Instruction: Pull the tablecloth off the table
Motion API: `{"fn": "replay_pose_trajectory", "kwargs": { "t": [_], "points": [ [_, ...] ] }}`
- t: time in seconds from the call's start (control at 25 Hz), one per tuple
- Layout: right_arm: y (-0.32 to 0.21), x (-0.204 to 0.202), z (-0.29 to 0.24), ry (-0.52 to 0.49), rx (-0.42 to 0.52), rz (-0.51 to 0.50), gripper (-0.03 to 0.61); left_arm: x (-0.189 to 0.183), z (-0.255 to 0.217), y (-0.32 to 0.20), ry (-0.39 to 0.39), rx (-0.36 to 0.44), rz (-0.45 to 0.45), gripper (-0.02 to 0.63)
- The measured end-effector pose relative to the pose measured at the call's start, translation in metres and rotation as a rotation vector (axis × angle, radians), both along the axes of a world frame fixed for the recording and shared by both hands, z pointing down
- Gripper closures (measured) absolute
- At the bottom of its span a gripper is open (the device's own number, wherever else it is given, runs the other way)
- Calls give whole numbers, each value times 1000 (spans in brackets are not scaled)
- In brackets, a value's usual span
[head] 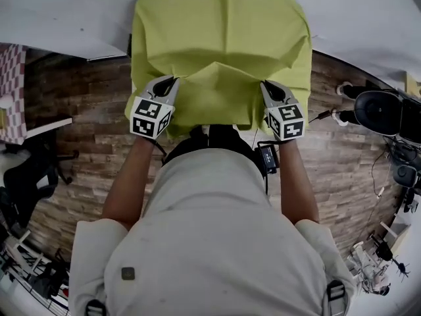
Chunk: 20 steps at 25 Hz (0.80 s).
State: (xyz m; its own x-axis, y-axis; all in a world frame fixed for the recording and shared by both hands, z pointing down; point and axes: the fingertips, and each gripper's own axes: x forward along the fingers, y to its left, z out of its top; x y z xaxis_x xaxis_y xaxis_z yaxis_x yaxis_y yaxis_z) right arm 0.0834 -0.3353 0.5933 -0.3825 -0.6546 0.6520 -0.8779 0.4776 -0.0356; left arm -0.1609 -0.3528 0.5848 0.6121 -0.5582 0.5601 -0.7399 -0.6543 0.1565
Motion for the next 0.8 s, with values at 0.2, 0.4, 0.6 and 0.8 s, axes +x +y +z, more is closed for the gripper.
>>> {"fn": "replay_pose_trajectory", "kwargs": {
  "t": [0.2,0.4,0.6,0.8],
  "points": [
    [-6,-23,-70,-12,156,-19,563,0,-75,-5,49,136,34,612],
    [-7,-29,-137,-22,294,-12,563,-5,-143,-4,110,257,39,612],
    [3,-28,-196,-33,410,-19,563,-6,-199,1,161,350,41,611],
    [19,-26,-244,-66,508,-66,562,-2,-241,13,157,427,24,611]
  ]
}}
